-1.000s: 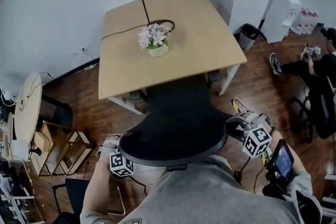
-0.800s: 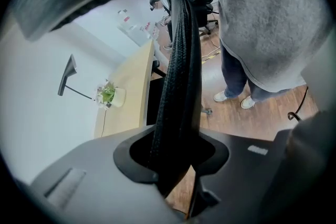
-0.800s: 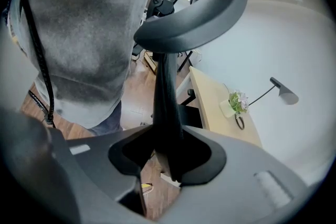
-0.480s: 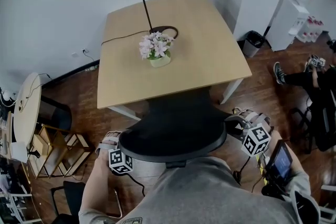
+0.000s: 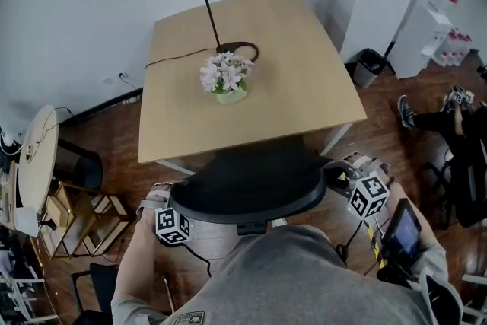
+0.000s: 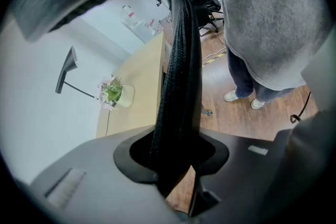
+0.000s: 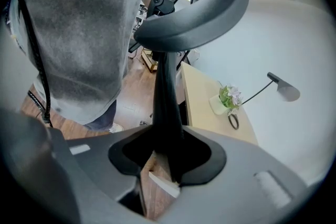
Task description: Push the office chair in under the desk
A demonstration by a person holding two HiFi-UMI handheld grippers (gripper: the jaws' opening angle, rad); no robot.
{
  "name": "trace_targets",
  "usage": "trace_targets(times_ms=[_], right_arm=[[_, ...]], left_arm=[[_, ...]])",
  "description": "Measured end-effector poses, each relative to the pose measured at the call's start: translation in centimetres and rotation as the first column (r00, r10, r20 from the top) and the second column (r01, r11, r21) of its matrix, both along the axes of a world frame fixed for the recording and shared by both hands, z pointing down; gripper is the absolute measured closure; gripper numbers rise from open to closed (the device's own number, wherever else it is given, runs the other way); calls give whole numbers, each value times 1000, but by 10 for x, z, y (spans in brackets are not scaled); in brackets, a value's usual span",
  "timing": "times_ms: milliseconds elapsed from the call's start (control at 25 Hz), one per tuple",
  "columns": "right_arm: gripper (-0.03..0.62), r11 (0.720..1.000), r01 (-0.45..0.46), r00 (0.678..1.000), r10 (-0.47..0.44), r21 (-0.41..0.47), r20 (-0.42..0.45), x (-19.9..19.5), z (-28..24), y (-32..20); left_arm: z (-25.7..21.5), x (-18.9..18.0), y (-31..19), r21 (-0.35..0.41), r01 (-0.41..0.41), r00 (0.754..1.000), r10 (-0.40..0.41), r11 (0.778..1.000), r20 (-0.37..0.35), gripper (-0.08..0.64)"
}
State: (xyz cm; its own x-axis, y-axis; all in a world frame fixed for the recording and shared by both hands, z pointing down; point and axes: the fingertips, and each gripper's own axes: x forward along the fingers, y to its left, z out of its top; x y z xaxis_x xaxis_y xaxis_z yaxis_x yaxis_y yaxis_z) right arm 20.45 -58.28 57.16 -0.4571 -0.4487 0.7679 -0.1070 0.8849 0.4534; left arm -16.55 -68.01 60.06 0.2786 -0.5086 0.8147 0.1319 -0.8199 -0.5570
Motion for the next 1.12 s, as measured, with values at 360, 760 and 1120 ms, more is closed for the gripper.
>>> trace_targets(times_ms=[360, 760, 1120], right_arm=[[441, 1000, 7, 1000, -7, 3, -10, 9, 2, -27], [442, 1000, 2, 1000, -2, 10, -31, 20, 8, -59], [445, 1000, -2, 999, 1, -5, -48, 25, 18, -82]], left_arm=[[-1, 14, -20, -4, -1, 1000, 1, 1000, -14, 440], [1, 23, -48, -2, 8, 1000, -8, 1000, -16, 440], [4, 31, -60, -21, 1, 1000, -1, 1000, -13, 442]])
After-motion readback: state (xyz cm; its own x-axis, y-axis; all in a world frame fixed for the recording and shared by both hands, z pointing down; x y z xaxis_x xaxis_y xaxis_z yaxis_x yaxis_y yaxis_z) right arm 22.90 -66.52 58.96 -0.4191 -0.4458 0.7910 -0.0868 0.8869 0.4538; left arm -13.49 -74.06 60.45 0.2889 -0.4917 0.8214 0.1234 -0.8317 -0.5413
